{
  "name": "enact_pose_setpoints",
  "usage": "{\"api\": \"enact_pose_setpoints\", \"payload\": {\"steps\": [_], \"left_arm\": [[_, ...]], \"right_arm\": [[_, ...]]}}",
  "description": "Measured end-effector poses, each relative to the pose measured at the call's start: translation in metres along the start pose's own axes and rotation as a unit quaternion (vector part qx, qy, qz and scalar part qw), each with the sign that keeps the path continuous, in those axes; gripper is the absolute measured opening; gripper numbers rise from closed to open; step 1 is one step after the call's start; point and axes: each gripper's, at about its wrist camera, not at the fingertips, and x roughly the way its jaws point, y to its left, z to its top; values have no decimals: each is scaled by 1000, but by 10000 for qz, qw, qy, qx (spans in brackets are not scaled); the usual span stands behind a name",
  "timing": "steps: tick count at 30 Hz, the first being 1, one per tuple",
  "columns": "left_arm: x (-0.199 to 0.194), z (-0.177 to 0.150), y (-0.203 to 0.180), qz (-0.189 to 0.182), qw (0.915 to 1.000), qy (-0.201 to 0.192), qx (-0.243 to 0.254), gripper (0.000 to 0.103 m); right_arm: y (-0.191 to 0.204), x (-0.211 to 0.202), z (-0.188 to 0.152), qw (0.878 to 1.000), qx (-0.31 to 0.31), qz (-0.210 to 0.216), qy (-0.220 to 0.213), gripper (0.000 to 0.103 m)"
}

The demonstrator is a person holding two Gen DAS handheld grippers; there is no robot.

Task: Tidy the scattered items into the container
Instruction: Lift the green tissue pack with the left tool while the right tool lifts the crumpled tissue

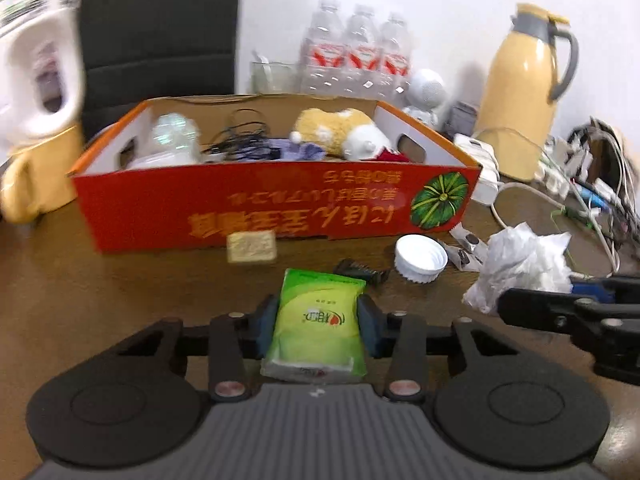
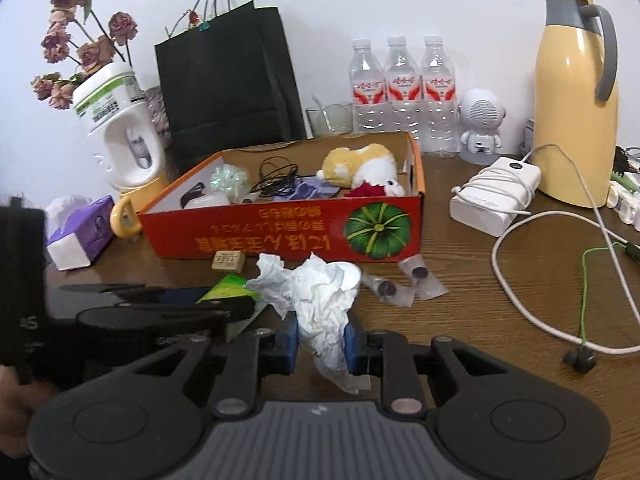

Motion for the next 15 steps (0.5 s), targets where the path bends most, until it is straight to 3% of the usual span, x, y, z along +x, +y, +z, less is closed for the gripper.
{"api": "enact_pose_setpoints", "payload": {"steps": [4, 8, 12, 15], "left_arm": [[-39, -5, 17, 110, 9984, -369, -406, 43], [-60, 22, 30, 211, 9952, -770, -561, 43], [-51, 68, 47, -29, 9922, -929, -826, 43], [-30, 102, 54, -12, 9908, -919, -991, 43]], "right_arm": [[10, -6, 0, 9998, -21, 183, -85, 22], [16, -6, 22, 9988, -60, 411, -247, 22], [17, -1, 64, 9975, -110, 387, -574, 22], [14, 17, 98, 9980, -60, 342, -522, 22]]}}
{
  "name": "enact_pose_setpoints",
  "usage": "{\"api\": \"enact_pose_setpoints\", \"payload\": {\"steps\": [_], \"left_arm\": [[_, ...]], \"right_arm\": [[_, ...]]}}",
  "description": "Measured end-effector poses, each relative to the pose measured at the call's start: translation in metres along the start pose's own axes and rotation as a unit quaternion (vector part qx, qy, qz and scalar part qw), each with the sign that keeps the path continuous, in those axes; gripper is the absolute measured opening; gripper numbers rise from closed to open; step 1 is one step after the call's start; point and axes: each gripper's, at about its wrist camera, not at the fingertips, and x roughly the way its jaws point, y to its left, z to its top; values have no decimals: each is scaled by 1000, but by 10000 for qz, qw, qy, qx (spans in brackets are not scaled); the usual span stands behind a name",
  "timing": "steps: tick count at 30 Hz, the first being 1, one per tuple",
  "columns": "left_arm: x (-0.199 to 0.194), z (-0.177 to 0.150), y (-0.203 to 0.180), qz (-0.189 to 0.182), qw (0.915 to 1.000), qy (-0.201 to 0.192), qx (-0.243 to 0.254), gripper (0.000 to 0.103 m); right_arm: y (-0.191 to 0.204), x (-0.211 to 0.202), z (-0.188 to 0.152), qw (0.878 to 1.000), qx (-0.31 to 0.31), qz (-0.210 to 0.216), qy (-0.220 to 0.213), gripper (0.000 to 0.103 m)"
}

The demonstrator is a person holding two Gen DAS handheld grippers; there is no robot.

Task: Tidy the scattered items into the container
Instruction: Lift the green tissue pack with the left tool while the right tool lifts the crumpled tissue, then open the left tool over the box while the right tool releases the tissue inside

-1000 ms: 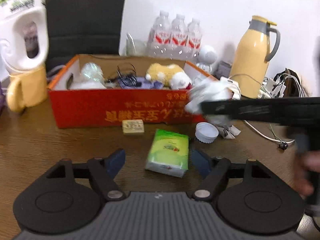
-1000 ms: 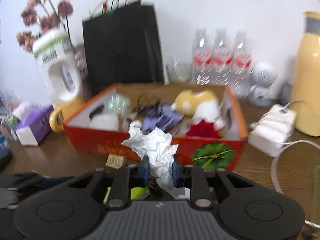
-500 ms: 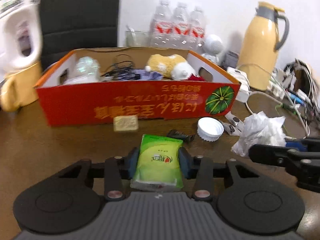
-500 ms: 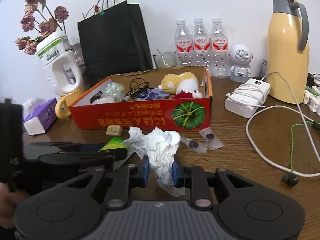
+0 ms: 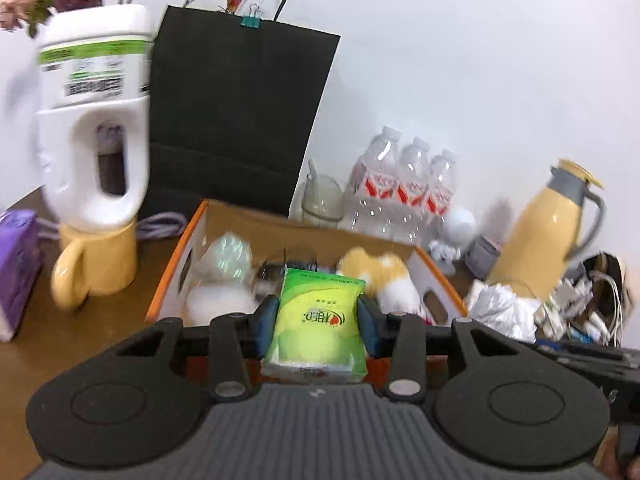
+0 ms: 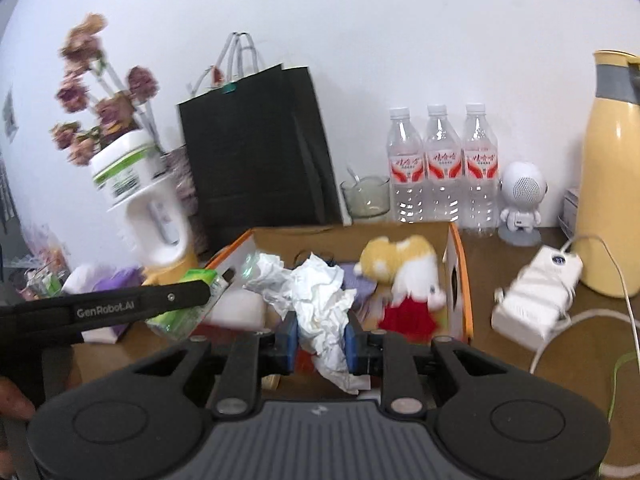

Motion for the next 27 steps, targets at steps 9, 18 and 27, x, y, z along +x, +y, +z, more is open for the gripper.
{"api": "enact_pose_setpoints", "payload": {"steps": [9, 18, 27], "left_arm": [[126, 30, -11, 675, 9911, 1122, 252, 44], [161, 20, 1, 737, 9783, 1905, 355, 46], [130, 73, -7, 1031, 9774, 1754, 575, 72]], "right_arm": [[-8, 133, 53, 9849, -494, -317, 1629, 22], [-13, 202, 40, 9596, -640, -403, 2709, 30], [-33, 175, 87, 9625, -170, -456, 2671, 52]]}}
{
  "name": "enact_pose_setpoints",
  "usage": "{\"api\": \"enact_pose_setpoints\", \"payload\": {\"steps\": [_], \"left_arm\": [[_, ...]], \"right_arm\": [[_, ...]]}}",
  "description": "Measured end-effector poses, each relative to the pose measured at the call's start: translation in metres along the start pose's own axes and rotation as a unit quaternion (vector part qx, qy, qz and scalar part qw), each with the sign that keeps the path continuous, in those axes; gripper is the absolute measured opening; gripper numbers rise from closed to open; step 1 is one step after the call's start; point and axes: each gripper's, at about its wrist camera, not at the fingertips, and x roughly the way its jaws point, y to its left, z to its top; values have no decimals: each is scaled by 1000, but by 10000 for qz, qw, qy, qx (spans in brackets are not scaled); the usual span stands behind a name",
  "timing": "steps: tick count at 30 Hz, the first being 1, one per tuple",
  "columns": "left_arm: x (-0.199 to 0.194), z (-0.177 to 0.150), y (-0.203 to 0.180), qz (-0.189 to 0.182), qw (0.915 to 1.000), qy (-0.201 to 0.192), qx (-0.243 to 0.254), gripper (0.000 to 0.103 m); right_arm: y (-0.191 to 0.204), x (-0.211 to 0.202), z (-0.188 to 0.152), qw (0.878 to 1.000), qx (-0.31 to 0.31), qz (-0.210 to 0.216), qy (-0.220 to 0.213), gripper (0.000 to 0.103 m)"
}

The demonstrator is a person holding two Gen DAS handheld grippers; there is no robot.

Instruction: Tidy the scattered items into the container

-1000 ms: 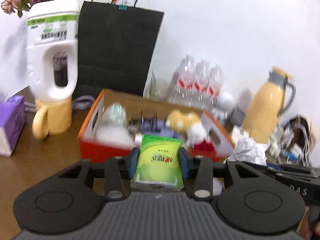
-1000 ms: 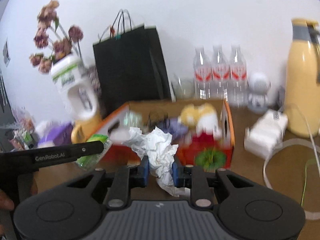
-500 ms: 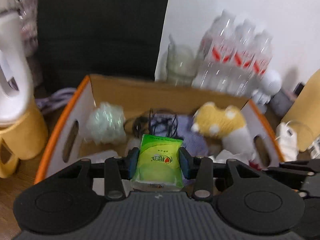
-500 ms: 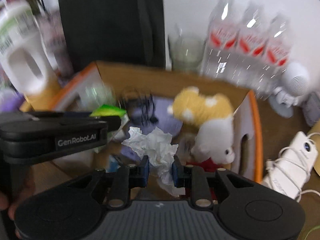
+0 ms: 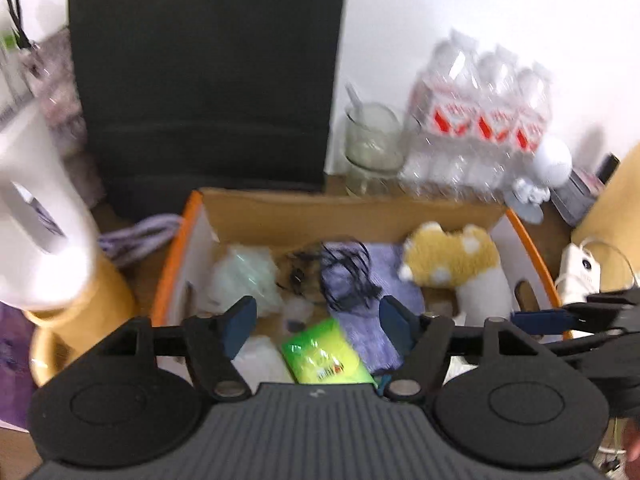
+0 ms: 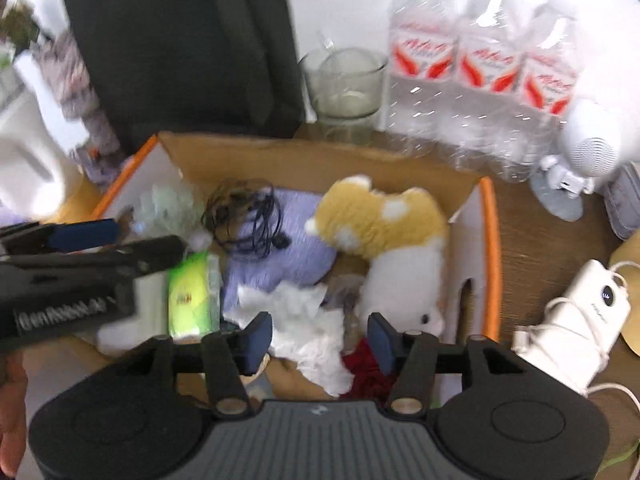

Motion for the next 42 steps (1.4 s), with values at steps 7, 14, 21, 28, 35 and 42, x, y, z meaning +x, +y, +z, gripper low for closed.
{"api": "enact_pose_setpoints", "payload": {"steps": [7, 14, 21, 28, 35, 42], "left_arm": [[-55, 18, 2, 222, 9993, -274, 140, 102], [-75, -12, -6, 345, 9981, -436, 267, 102], [-95, -66, -4, 121, 9948, -1004, 94, 103], [-107, -122, -2, 243, 9867, -1602, 133, 103], [-108, -198, 12, 149, 9817, -1889, 181, 103], [-78, -203, -4, -209, 9845, -1566, 760, 84]], "right_arm": [[-4, -70, 8, 9982, 105, -206, -554, 63], [4, -86, -17, 9968, 93, -135, -787, 71], [16, -87, -64, 9916, 101, -262, -1264, 79], [27, -100, -125, 9745, 64, -319, -2221, 86], [43, -99, -209, 9524, -49, -268, -3036, 99], [31, -69, -227, 9560, 120, -177, -2925, 94]]}}
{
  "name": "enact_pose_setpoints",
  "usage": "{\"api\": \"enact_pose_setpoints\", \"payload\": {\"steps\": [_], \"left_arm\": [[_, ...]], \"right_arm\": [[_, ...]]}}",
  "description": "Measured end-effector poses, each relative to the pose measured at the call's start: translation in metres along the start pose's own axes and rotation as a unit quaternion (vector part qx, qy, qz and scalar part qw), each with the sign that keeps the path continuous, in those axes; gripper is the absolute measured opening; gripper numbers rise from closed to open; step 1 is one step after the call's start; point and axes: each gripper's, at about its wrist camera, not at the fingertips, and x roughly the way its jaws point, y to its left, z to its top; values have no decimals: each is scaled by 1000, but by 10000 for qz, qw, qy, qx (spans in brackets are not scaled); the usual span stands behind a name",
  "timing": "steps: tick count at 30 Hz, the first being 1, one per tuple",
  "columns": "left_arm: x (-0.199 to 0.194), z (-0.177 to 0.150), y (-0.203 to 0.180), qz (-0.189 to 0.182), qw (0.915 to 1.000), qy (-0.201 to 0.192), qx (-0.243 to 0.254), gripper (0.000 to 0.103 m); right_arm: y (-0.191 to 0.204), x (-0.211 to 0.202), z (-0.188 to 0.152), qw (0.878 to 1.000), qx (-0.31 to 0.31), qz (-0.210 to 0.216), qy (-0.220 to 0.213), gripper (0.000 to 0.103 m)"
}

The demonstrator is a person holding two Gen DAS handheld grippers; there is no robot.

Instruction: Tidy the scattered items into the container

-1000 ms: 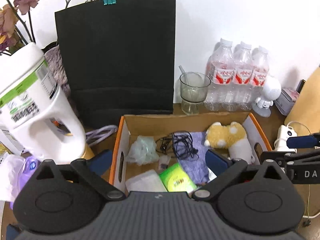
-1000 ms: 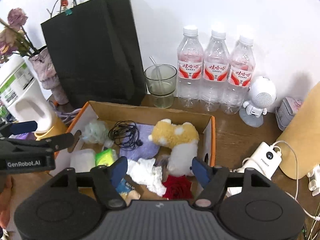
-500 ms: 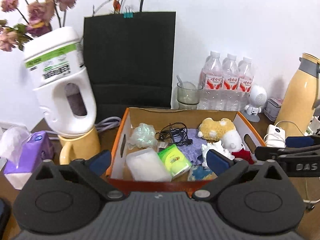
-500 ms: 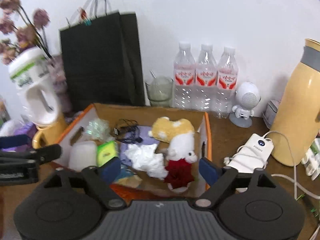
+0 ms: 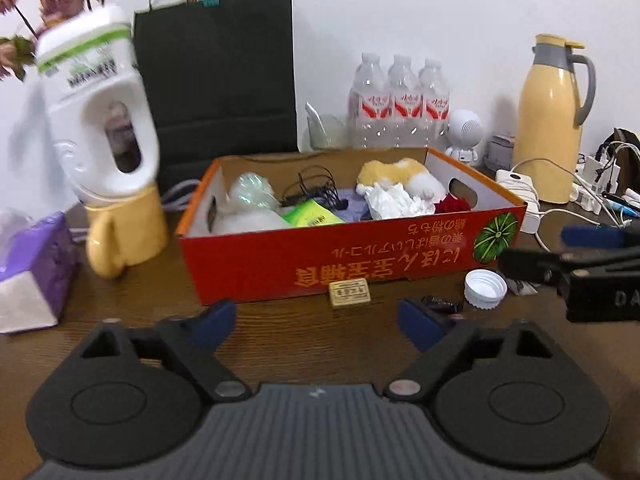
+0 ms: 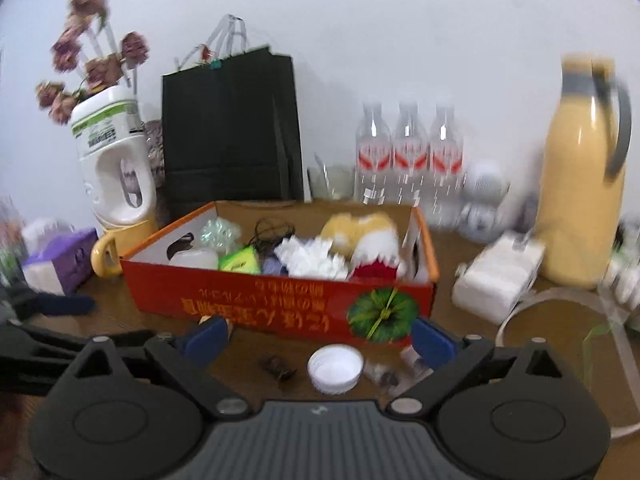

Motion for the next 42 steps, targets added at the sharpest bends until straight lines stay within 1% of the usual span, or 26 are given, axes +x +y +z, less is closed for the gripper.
{"api": "enact_pose_setpoints", "payload": {"steps": [1, 3, 4, 6, 7, 8, 9, 11, 13, 15, 17, 19, 21, 22, 24, 26, 30, 33, 37, 39, 40, 41, 42], "left_arm": [[6, 1, -1, -82, 10000, 44, -33, 80], [18, 2, -2, -255, 9996, 131, -76, 80], [24, 3, -2, -299, 9994, 163, -88, 80], [36, 4, -3, -296, 9993, 213, -93, 79], [42, 5, -3, -271, 9992, 265, -97, 78], [48, 6, -2, -261, 9991, 315, -117, 73], [51, 7, -1, -298, 9988, 355, -138, 72], [58, 10, 1, -363, 9983, 428, -183, 67], [63, 11, 1, -396, 9980, 460, -180, 66], [68, 12, 0, -393, 9979, 504, -138, 64], [73, 12, -1, -414, 9973, 595, -117, 57], [75, 12, -2, -472, 9967, 655, -100, 55], [79, 12, -2, -456, 9964, 702, -120, 52], [80, 12, -1, -423, 9962, 741, -152, 49], [82, 12, 0, -484, 9956, 763, -235, 45], [82, 12, 0, -600, 9950, 769, -238, 33], [79, 10, -3, -510, 9958, 726, -206, 33], [73, 9, 0, -316, 9966, 708, -288, 32], [53, 4, 14, -123, 9969, 624, -457, 32], [40, 3, 23, -9, 9968, 549, -585, 32], [34, 2, 27, 32, 9967, 503, -639, 32], [29, 2, 30, 74, 9965, 471, -689, 32], [25, 2, 33, 98, 9964, 446, -719, 32]], "right_arm": [[-5, 5, -1, 9996, 171, 178, 147, 89], [-11, 14, -6, 9981, 266, 416, 366, 69], [-10, 17, -8, 9976, 174, 515, 435, 65], [-4, 26, -9, 9964, -165, 586, 586, 56], [0, 31, -10, 9953, -373, 590, 664, 55], [5, 38, -9, 9926, -669, 638, 783, 50], [9, 44, -9, 9898, -913, 671, 864, 40], [19, 55, -8, 9843, -1298, 684, 980, 29], [23, 62, -5, 9816, -1445, 772, 983, 28], [24, 70, -2, 9810, -1447, 805, 1007, 28], [26, 77, 0, 9793, -1488, 887, 1049, 24], [29, 81, 0, 9767, -1555, 961, 1121, 24], [32, 84, -1, 9758, -1579, 977, 1158, 24], [34, 84, -1, 9754, -1616, 979, 1138, 24], [36, 83, -1, 9752, -1639, 988, 1108, 24], [38, 81, -1, 9750, -1645, 993, 1113, 24], [31, 81, -3, 9761, -1617, 871, 1164, 25], [17, 77, -2, 9794, -1478, 742, 1157, 25], [-4, 72, -3, 9823, -1368, 425, 1203, 26], [-9, 65, -2, 9842, -1330, 374, 1105, 27], [-10, 59, 0, 9853, -1311, 466, 987, 29], [-8, 53, 1, 9861, -1288, 601, 860, 37], [-6, 48, 2, 9863, -1262, 761, 742, 49]]}}
